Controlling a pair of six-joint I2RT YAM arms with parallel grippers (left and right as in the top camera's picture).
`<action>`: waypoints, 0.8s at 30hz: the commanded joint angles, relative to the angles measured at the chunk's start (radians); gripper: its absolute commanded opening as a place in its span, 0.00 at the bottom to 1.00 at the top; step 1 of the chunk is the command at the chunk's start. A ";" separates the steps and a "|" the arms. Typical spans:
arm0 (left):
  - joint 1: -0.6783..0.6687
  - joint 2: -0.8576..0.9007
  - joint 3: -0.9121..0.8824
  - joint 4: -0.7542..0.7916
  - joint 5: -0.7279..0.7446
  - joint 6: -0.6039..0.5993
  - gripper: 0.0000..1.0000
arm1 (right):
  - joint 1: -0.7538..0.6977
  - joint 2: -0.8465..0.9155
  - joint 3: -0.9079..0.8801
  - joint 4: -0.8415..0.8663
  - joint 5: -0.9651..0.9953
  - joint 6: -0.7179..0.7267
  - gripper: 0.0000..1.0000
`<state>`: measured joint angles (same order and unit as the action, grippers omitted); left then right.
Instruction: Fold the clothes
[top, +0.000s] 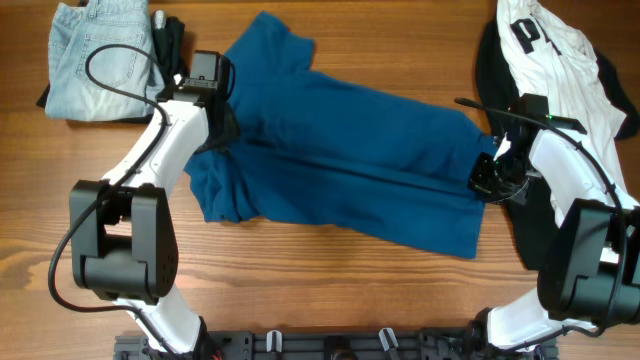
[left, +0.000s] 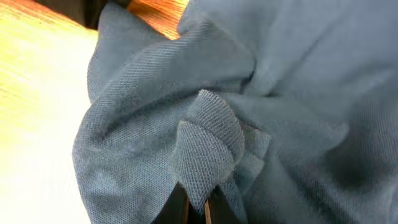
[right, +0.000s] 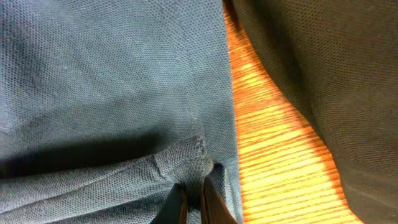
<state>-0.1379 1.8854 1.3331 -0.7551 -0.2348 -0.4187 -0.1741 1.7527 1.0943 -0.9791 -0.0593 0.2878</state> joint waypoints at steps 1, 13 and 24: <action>0.002 0.010 -0.002 0.003 -0.020 0.053 0.04 | -0.007 0.013 -0.008 -0.002 -0.006 0.010 0.04; 0.006 -0.018 0.107 0.007 -0.028 0.178 0.98 | -0.007 -0.020 0.139 0.003 -0.020 -0.046 0.43; 0.035 0.022 0.357 0.225 0.303 0.378 0.98 | 0.002 -0.017 0.410 -0.008 -0.035 -0.244 0.73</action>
<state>-0.1337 1.8503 1.6646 -0.6170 -0.0750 -0.1043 -0.1741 1.7458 1.4883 -1.0065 -0.0715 0.0990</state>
